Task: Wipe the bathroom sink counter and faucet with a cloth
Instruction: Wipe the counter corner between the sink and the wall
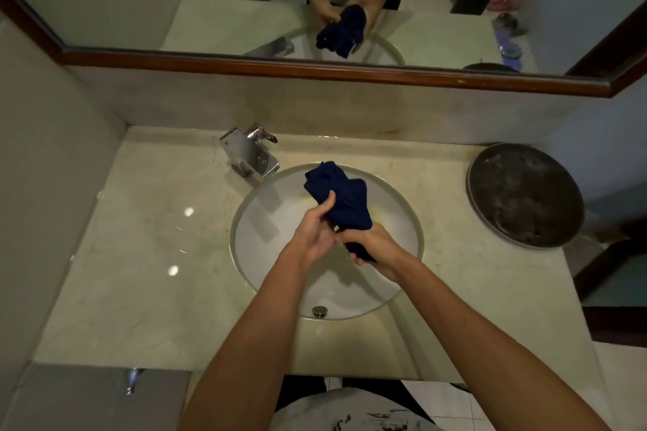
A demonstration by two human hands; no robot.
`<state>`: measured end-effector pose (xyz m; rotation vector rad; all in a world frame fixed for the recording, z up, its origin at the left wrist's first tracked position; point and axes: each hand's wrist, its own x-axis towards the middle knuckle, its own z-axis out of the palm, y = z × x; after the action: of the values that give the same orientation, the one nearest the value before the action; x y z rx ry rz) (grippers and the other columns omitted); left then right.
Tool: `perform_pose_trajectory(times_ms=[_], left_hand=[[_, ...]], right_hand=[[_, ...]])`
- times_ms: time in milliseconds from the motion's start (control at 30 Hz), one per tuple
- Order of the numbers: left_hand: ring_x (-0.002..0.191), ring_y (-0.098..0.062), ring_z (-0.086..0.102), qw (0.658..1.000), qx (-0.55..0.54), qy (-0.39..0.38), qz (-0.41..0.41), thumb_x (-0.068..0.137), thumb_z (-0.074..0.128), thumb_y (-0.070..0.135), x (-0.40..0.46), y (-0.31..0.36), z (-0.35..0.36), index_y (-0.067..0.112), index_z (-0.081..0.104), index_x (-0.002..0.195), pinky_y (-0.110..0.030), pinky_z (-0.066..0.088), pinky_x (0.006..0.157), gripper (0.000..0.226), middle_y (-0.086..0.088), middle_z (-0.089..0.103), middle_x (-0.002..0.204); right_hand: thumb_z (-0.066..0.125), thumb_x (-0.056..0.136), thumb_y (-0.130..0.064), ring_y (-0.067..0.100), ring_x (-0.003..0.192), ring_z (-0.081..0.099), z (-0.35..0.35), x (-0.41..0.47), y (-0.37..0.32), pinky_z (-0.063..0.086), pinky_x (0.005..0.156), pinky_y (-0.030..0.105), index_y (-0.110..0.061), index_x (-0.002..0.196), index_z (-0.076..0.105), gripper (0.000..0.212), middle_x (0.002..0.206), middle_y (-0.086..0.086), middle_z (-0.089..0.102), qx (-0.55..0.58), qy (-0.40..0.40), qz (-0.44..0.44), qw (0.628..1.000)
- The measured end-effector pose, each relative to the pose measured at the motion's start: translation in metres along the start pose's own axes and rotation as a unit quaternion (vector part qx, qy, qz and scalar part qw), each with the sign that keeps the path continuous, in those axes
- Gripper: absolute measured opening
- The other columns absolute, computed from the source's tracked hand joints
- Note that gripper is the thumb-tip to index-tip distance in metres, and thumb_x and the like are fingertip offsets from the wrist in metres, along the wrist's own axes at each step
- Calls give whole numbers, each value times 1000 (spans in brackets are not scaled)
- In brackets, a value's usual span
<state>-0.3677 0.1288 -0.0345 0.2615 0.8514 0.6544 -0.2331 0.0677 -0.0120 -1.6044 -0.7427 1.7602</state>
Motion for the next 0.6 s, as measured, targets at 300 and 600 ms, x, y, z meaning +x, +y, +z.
perform_pose_trajectory(times_ms=[300, 600], left_hand=[[96, -25, 75, 946, 225, 229, 43, 79, 87, 39, -2, -17, 22, 3, 71, 107, -38, 61, 88, 49, -12, 77, 106], [103, -18, 70, 930, 301, 192, 89, 87, 77, 46, -34, -51, 44, 13, 59, 121, -31, 63, 79, 50, -9, 64, 123]], right_hand=[[81, 86, -36, 19, 94, 76, -47, -8, 11, 61, 75, 33, -14, 120, 70, 42, 103, 3, 79, -14, 31, 13, 999], [90, 64, -44, 32, 101, 74, -62, -5, 5, 58, 89, 48, -9, 121, 67, 71, 109, 15, 77, 131, 85, 15, 988]])
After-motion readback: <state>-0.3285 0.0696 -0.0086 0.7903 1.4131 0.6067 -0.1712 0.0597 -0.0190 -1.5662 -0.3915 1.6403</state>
